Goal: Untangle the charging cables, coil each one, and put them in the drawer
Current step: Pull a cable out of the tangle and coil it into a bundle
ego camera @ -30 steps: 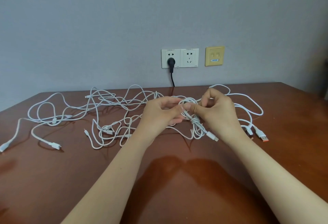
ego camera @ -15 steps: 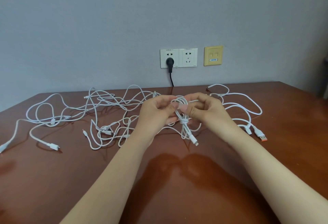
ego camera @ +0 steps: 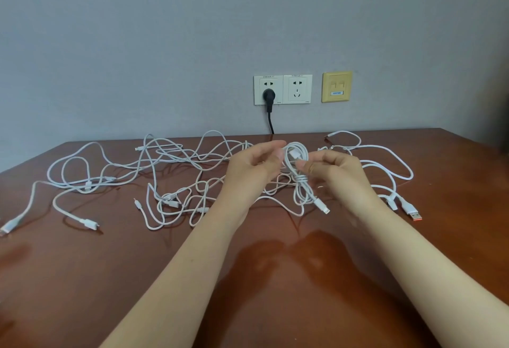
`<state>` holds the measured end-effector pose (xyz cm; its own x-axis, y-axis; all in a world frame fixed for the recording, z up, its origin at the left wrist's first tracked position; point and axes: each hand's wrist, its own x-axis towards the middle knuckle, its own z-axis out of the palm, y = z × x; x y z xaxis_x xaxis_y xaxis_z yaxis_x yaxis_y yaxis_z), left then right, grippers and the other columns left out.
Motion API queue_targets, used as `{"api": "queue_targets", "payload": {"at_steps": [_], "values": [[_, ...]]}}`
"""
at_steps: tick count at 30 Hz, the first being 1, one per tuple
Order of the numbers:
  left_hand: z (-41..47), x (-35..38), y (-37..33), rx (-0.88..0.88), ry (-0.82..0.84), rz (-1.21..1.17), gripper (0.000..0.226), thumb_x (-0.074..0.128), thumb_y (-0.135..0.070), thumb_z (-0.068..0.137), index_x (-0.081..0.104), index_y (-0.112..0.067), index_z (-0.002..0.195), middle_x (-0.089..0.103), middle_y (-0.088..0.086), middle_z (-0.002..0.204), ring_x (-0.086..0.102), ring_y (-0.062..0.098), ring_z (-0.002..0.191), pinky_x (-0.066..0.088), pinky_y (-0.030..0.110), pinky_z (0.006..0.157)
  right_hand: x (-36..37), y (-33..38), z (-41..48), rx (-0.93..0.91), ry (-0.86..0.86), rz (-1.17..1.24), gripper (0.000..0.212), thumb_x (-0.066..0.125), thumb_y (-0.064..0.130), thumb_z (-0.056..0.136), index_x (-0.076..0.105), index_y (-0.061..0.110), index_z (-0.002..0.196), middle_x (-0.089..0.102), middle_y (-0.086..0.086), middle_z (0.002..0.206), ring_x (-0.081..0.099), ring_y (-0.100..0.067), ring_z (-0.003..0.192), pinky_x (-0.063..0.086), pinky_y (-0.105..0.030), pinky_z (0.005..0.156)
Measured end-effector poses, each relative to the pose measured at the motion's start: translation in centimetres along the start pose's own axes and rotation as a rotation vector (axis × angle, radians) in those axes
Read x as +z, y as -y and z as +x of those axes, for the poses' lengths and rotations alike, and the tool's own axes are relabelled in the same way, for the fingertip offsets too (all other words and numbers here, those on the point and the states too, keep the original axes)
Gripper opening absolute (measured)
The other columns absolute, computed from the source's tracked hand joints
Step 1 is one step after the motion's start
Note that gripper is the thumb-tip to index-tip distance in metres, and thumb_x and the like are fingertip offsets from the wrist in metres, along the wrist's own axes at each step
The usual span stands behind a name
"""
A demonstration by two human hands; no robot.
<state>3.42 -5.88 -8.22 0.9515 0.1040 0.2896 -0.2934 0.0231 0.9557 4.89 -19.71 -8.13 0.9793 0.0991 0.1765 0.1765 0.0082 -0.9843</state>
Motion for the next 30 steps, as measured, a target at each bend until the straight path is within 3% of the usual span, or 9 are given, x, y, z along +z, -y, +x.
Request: {"api": "queue_targets", "payload": {"at_steps": [4,7,12,15,22,27,30], "values": [[0.1,0.1,0.0,-0.031,0.025,-0.097,0.018,0.049,-0.008,0.096,0.062,-0.010,0.107,0.066,0.001,0.095,0.065,0.009,0.084,0.054,0.013,0.075,-0.2,0.2,0.0,0.006,0.021,0.030,0.006,0.066,0.005,0.082,0.063,0.008,0.078,0.054,0.009,0.043,0.042,-0.002,0.034,0.032,-0.012,0.035],[0.1,0.0,0.0,-0.031,-0.030,-0.095,0.011,0.052,-0.006,0.094,0.061,-0.011,0.098,0.064,0.002,0.089,0.064,0.012,0.079,0.055,0.013,0.069,0.1,0.1,-0.1,-0.006,0.071,0.012,0.005,0.067,0.007,0.082,0.063,0.009,0.080,0.057,0.009,0.047,0.046,-0.002,0.038,0.037,-0.013,0.038],[0.3,0.0,0.2,-0.026,-0.025,0.002,0.013,0.055,-0.014,0.093,0.059,-0.019,0.105,0.063,-0.002,0.086,0.065,0.011,0.071,0.056,0.020,0.070,0.3,-0.1,0.0,-0.025,0.081,-0.013,0.002,0.068,0.011,0.082,0.066,0.010,0.081,0.064,0.003,0.061,0.050,-0.002,0.042,0.040,-0.013,0.041],[0.2,0.3,0.7,0.041,0.014,0.124,0.015,0.057,-0.013,0.092,0.059,-0.028,0.096,0.065,0.003,0.090,0.063,0.012,0.073,0.056,0.025,0.071,0.5,-0.4,0.0,-0.035,0.070,-0.024,0.012,0.071,0.014,0.080,0.067,0.005,0.088,0.067,-0.008,0.071,0.051,-0.001,0.043,0.037,-0.012,0.042],[0.2,0.4,1.0,0.004,0.045,0.024,0.016,0.064,-0.016,0.087,0.059,-0.029,0.093,0.065,0.008,0.101,0.066,0.021,0.097,0.057,0.026,0.077,0.8,-1.3,0.7,-0.125,-0.012,-0.114,0.008,0.072,0.008,0.078,0.064,0.009,0.080,0.058,-0.001,0.062,0.052,0.003,0.047,0.040,-0.009,0.047],[0.1,0.4,1.8,-0.052,0.030,-0.066,0.017,0.058,-0.011,0.091,0.060,-0.026,0.099,0.064,0.003,0.091,0.065,0.014,0.086,0.056,0.017,0.065,1.4,-2.6,0.9,-0.103,-0.008,-0.122,0.011,0.073,0.009,0.077,0.064,0.015,0.076,0.055,0.005,0.057,0.046,-0.001,0.044,0.036,-0.017,0.048],[0.2,0.2,2.3,-0.065,-0.027,-0.065,0.015,0.059,-0.011,0.091,0.060,-0.022,0.100,0.062,0.003,0.089,0.065,0.015,0.082,0.057,0.018,0.065,2.0,-3.4,0.6,-0.122,-0.025,-0.162,0.011,0.072,0.014,0.078,0.065,0.020,0.084,0.056,0.009,0.065,0.049,-0.003,0.055,0.039,-0.020,0.058]]}}
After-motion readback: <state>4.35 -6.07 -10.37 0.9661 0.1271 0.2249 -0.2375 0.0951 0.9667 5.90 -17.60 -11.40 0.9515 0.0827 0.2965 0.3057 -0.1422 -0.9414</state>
